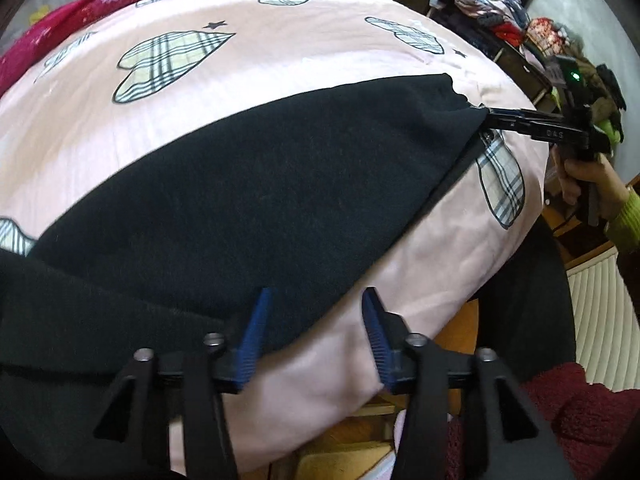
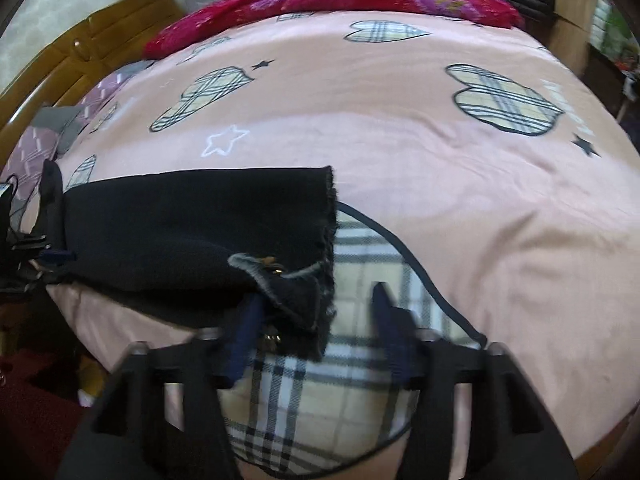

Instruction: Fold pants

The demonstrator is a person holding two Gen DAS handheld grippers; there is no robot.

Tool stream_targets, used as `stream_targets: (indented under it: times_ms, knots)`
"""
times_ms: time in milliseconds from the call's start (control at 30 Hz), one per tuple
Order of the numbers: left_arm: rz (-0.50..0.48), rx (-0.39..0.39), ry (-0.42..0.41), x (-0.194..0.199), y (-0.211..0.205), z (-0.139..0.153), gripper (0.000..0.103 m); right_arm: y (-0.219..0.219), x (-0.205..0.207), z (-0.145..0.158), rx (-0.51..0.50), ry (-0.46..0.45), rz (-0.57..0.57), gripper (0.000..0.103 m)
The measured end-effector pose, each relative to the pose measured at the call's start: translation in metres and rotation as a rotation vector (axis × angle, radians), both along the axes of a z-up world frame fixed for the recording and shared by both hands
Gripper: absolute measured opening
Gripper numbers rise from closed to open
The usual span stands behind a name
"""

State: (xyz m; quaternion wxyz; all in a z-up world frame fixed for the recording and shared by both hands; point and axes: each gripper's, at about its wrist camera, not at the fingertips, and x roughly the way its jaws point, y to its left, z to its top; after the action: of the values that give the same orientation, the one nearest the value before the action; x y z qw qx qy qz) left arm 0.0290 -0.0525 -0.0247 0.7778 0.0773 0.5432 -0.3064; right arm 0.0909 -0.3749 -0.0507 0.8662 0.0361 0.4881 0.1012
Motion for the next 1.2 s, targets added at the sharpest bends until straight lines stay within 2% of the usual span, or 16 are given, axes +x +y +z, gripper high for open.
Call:
stream_targets:
  times_ms: [100, 267, 333, 467, 700, 833, 1100, 1200]
  knots:
    - [0.055, -0.008, 0.024, -0.003, 0.012, 0.001, 0.05, 0.0, -0.012, 0.012, 0.013, -0.047, -0.021, 0.058]
    - [0.214, -0.074, 0.067, 0.003, 0.047, 0.013, 0.05, 0.021, -0.019, 0.028, 0.067, -0.108, -0.015, 0.058]
    - [0.269, -0.093, 0.073, 0.009, 0.062, 0.019, 0.051, 0.036, -0.016, 0.031, 0.092, -0.118, 0.006, 0.059]
    - [0.403, -0.082, 0.055, 0.021, 0.096, 0.035, 0.065, 0.073, -0.007, 0.033, 0.151, -0.118, 0.074, 0.059]
    - [0.6, -0.107, 0.103, 0.049, 0.159, 0.046, 0.065, 0.139, 0.01, 0.033, 0.244, -0.103, 0.198, 0.059]
    - [0.7, -0.102, 0.146, 0.067, 0.191, 0.048, 0.065, 0.174, 0.018, 0.029, 0.275, -0.087, 0.265, 0.059]
    - [0.897, -0.068, 0.325, 0.126, 0.224, 0.049, 0.066, 0.254, 0.029, 0.025, 0.319, -0.054, 0.434, 0.059]
    - [0.918, 0.004, 0.391, 0.157, 0.228, 0.047, 0.066, 0.289, 0.033, 0.026, 0.315, -0.046, 0.515, 0.059]
